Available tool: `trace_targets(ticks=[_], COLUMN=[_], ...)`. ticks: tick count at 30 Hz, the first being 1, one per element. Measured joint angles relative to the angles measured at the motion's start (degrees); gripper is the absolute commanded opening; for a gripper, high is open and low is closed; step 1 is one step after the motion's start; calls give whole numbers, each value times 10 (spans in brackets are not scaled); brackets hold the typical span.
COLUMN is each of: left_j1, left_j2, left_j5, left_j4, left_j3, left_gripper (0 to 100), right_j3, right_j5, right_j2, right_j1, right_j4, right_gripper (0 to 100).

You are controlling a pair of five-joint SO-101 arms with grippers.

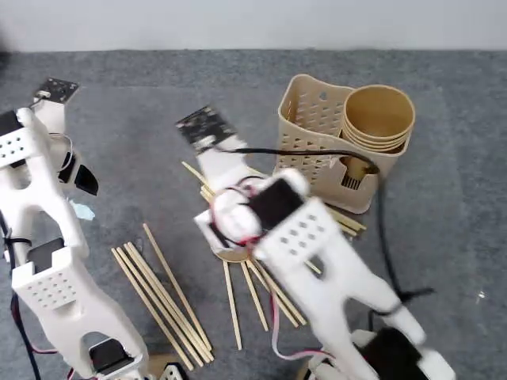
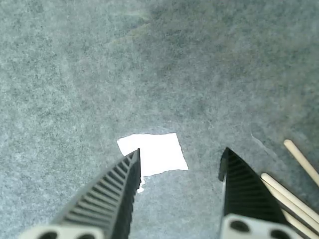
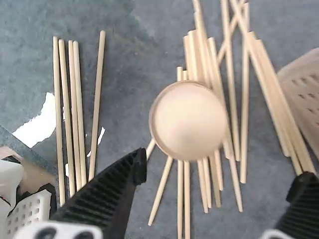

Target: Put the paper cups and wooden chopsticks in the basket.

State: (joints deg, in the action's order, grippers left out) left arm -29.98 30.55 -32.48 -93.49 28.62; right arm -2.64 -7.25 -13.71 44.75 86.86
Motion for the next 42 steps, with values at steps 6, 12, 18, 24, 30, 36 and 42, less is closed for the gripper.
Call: trace_targets(ticks=[6,12,18,24,30,36,42], left_j1=[0,0,0,25,84,130,193], left_j2=[0,0,0,0,0,0,0], left_j5=[0,0,0,0,0,25,69], left_j4=[0,0,0,-21,-53,-57,-57], left_j3=[0,0,0,0,0,0,0], left_gripper=[243,243,243,243,243,243,243], right_j3=[0,0,-2,-2,-2,-2,-50], right_j5=[-5,-5,27,79,90,122,135], right_j2=[98,114,114,59,-13,-60,-149], right_j1=[4,-22,-145,-236,-270,-318,-379], right_j4=[-56,-61,-38,47,90,135,135], right_gripper=[446,446,446,446,445,445,445])
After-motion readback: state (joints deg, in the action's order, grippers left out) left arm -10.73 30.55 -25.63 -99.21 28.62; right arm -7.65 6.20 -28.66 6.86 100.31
